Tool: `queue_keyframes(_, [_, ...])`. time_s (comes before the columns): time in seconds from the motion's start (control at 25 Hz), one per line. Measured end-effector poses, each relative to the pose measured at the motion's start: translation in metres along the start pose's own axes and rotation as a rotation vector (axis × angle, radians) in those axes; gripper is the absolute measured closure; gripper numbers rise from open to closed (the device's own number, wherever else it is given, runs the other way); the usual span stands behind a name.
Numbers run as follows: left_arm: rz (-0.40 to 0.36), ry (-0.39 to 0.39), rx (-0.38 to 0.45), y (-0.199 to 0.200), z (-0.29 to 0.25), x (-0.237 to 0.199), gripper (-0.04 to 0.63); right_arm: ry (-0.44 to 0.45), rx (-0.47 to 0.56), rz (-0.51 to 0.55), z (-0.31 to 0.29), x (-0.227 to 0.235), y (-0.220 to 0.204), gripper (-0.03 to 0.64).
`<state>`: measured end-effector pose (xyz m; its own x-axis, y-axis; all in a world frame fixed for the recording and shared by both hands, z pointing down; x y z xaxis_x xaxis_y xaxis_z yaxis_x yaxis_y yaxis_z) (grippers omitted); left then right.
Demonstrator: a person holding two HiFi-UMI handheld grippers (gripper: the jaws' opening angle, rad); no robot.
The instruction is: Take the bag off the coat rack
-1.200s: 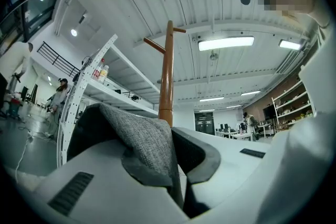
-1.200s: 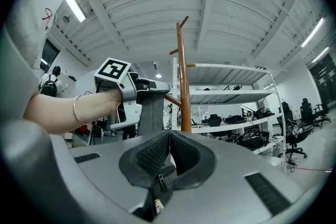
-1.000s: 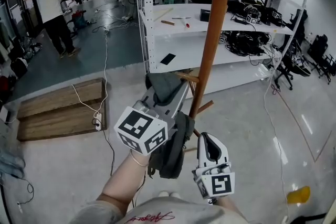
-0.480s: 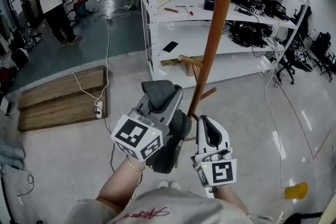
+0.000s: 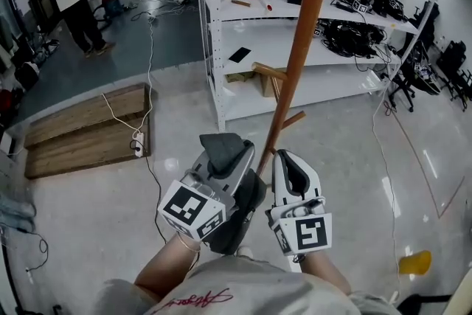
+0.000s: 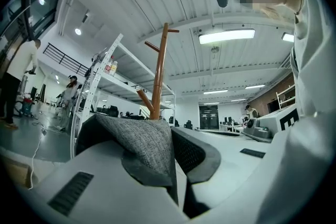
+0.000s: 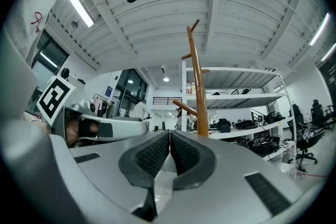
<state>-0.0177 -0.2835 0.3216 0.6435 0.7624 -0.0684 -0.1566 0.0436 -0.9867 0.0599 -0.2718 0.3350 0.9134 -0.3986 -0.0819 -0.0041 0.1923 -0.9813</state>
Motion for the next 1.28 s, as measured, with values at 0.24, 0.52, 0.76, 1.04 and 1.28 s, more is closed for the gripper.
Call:
queue_keyframes(0.24, [0.026, -0.008, -0.004, -0.014, 0.010, 0.009, 0.565, 0.011, -0.006, 0.002, 0.000, -0.006, -0.004, 0.600])
queue_keyframes(0.52, [0.052, -0.013, -0.008, -0.026, 0.017, 0.019, 0.565, 0.006, -0.023, -0.017, 0.005, -0.009, -0.010, 0.600])
queue_keyframes(0.76, [0.052, -0.022, -0.014, -0.027, 0.022, 0.023, 0.565, -0.011, -0.033, -0.022, 0.009, -0.011, -0.012, 0.598])
queue_keyframes(1.04, [0.031, -0.053, -0.007, -0.021, 0.029, 0.029, 0.565, -0.051, -0.025, -0.018, 0.017, -0.016, -0.006, 0.600])
queue_keyframes(1.28, [0.023, -0.080, -0.005, -0.017, 0.044, 0.036, 0.565, -0.074, -0.016, -0.042, 0.028, -0.032, -0.003, 0.600])
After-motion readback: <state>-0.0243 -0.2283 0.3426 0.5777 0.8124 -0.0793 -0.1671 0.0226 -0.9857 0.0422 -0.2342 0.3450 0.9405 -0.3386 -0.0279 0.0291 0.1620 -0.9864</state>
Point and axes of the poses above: the fingertips, and each gripper's own axes: z backward along the fingers, x to its right, y out of its top, the point moved 2 cm from there along z, backward along the fingers, and after that the axes turned 3 degrees about -y, right-handed, at the moved point
